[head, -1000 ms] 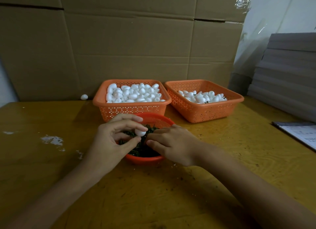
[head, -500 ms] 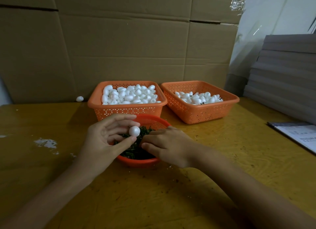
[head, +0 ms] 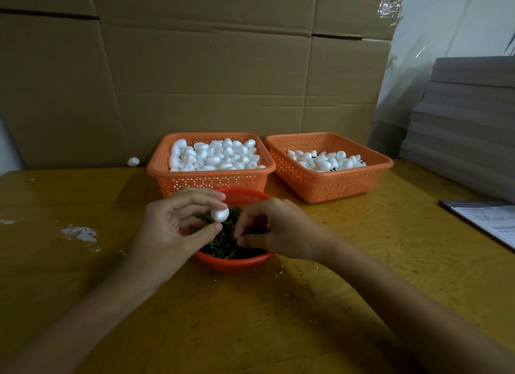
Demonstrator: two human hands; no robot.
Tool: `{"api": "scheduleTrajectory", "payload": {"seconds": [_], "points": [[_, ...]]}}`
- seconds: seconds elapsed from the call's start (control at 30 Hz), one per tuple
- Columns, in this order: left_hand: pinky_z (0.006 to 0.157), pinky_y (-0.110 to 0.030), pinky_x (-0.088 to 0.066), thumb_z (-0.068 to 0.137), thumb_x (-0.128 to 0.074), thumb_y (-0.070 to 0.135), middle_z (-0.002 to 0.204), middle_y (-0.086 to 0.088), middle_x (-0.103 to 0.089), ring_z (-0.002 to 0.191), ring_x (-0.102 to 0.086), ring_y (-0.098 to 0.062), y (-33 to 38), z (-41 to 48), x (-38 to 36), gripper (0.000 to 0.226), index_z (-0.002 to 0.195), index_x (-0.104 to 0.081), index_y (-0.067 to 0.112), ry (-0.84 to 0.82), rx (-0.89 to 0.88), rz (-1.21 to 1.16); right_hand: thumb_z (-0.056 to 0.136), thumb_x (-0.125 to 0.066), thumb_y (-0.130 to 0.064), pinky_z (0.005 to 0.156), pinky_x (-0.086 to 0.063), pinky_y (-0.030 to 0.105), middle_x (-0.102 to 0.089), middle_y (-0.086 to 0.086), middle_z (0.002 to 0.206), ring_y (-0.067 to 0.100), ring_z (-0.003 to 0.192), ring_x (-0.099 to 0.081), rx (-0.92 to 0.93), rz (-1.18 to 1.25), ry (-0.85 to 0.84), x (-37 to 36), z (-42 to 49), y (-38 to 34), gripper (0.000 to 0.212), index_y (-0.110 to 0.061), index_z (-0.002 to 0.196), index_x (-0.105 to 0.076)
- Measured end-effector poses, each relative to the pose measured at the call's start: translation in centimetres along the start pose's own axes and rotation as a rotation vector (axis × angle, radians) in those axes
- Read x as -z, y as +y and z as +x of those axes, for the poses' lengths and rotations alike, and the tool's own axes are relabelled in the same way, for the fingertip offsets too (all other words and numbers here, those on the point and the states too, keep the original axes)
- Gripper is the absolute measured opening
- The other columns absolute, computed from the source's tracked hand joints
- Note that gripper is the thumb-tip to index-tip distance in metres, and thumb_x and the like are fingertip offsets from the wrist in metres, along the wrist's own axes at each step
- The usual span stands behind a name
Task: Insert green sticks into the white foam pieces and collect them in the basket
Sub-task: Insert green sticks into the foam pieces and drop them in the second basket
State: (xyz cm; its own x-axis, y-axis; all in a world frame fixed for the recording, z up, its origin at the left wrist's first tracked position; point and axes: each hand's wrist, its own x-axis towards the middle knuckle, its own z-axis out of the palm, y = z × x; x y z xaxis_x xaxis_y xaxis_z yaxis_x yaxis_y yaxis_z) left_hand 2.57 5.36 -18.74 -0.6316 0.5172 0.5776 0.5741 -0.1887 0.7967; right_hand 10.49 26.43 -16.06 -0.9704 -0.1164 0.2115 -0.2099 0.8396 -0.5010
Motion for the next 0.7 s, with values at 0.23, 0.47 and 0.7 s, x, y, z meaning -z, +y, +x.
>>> {"api": "scheduleTrajectory", "payload": {"seconds": [0.23,0.47,0.7], "points": [[0.082,-0.024,-0.06,0.077,-0.084,0.004,0.113,-0.001,-0.078,0.109,-0.073,-0.019,0.2,0.2,0.1,0.035,0.102,-0.076,0.027,-0.016,0.01,-0.019,0.092,-0.078,-0.024,0.094,-0.054,0.035,-0.077,-0.017,0.105,0.001,0.101,-0.069,-0.005,-0.034,-0.03,-0.1,0.1,-0.1,0.013,-0.03,0.103,-0.081],[0.075,-0.021,-0.058,0.076,-0.084,-0.01,0.112,-0.001,-0.077,0.11,-0.072,-0.02,-0.2,0.2,0.2,0.043,0.099,-0.078,0.026,-0.021,0.006,0.009,0.098,-0.07,-0.021,0.081,-0.051,0.028,-0.072,-0.016,0.101,0.004,0.094,-0.064,0.011,-0.061,0.11,-0.8,0.0,0.1,0.01,-0.023,0.107,-0.073],[0.067,-0.024,-0.055,0.07,-0.087,0.014,0.108,-0.003,-0.074,0.095,-0.071,-0.02,0.2,0.1,0.0,0.03,0.097,-0.082,0.026,-0.009,0.016,0.035,0.099,-0.07,-0.019,0.097,-0.057,0.04,-0.074,-0.003,0.104,0.013,0.103,-0.068,-0.065,0.378,0.189,0.6,0.1,0.4,0.005,-0.017,0.1,-0.075]]}}
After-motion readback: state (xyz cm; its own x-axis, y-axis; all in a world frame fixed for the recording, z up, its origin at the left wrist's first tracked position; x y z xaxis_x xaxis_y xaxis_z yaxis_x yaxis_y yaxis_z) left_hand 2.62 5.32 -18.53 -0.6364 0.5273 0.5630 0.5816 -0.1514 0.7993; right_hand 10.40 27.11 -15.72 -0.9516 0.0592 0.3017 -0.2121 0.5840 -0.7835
